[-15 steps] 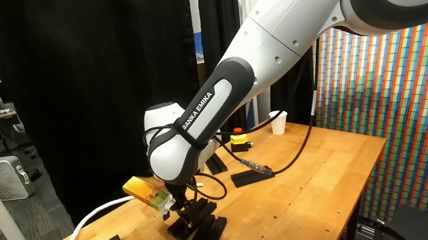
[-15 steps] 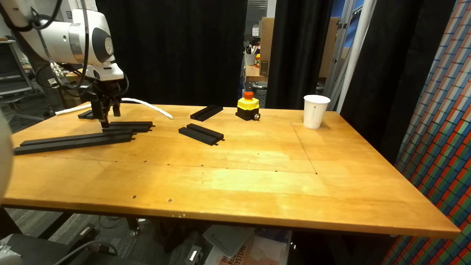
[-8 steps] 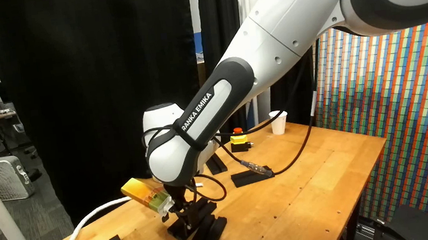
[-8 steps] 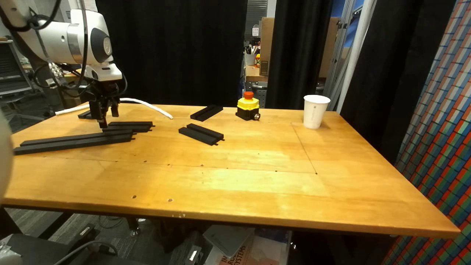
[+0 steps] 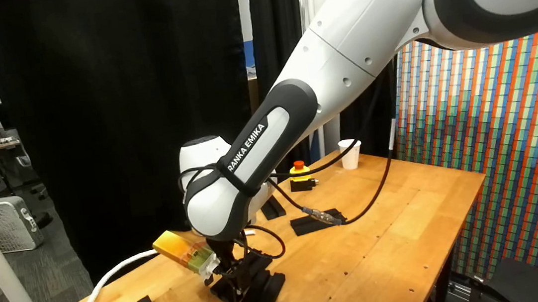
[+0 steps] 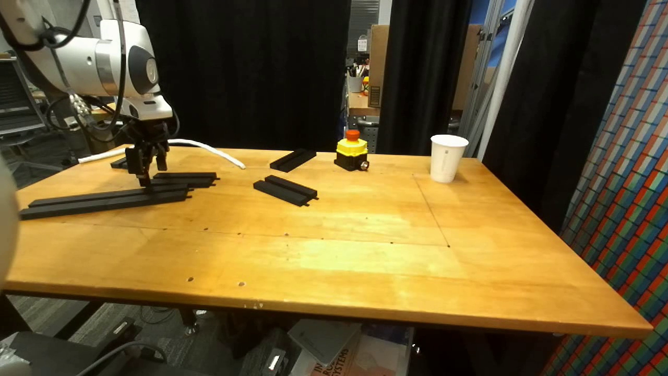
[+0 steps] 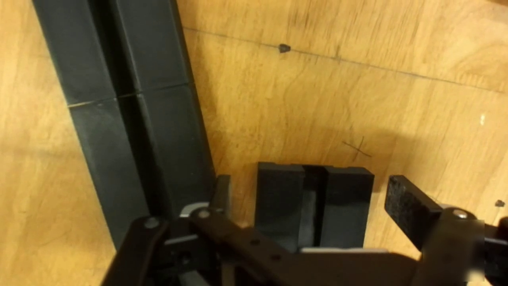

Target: Connect the black pads together

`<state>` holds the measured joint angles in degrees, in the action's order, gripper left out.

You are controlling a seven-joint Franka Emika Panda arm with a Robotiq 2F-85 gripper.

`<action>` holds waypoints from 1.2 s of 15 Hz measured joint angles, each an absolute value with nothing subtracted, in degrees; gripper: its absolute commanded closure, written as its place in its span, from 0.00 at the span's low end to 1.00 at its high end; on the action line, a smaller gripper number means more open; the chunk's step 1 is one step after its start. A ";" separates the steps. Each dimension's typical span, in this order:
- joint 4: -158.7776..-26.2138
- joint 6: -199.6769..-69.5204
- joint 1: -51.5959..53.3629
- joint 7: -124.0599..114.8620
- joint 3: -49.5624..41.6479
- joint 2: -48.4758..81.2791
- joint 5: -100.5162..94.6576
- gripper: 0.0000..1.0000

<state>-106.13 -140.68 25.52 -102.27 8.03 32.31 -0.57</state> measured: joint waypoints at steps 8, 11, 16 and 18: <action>-103.88 -139.98 25.70 -102.27 8.26 33.62 -0.57 0.00; -103.41 -139.78 25.70 -102.27 8.26 33.83 -0.57 0.00; -103.23 -139.68 25.70 -102.27 8.26 33.86 -0.57 0.00; -103.23 -139.52 25.70 -102.27 8.26 33.86 -0.57 0.00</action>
